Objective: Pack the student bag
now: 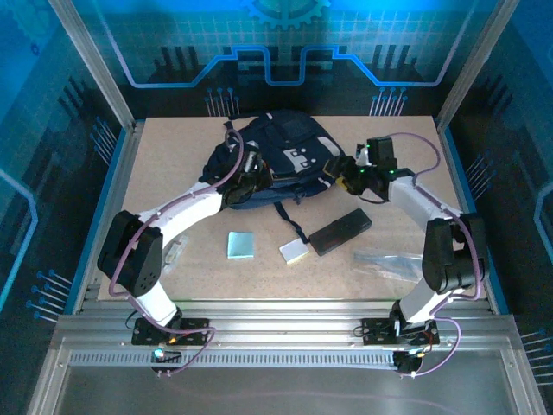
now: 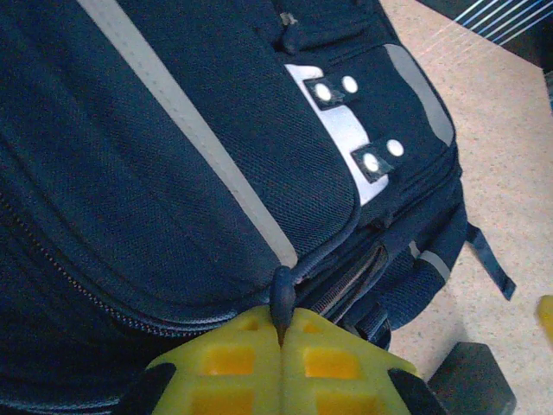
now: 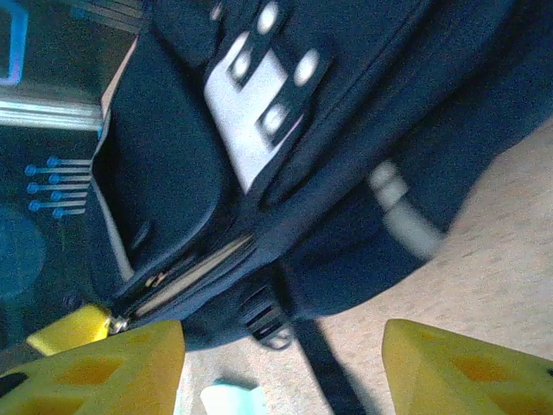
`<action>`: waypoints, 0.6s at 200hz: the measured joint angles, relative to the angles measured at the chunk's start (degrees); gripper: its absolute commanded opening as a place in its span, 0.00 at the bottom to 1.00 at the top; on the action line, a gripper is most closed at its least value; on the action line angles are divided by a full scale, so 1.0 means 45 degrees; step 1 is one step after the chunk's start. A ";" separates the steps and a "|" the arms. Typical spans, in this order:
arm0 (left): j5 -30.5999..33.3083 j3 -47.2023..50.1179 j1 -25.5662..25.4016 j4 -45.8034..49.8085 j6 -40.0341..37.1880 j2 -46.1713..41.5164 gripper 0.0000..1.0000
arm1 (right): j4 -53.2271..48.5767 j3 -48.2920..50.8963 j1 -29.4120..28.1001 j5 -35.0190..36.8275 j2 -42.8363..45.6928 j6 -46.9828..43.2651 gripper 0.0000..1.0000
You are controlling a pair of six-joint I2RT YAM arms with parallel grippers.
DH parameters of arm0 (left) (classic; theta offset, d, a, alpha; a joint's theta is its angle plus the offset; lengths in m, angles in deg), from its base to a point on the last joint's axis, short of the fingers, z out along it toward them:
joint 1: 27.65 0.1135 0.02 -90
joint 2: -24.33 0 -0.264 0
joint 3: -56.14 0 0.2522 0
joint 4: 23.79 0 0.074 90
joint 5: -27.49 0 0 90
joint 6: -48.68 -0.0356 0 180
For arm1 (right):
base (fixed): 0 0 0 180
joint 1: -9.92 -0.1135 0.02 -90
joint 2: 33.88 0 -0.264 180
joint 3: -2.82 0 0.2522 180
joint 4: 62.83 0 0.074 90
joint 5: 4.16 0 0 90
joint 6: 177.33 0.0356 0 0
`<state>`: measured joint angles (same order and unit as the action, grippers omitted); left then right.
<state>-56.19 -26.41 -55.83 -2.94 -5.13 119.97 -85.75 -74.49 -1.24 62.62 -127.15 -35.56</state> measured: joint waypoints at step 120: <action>-0.0073 0.0447 -0.0699 -0.1350 0.0554 0.0000 0.00 | 0.6164 0.0083 -0.2560 0.0044 -0.3463 0.6105 0.11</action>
<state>-56.51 -24.40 -58.98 -9.01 -2.64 119.97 -58.02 -74.12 -12.76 62.81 -142.74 -8.09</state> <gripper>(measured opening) 0.055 0.303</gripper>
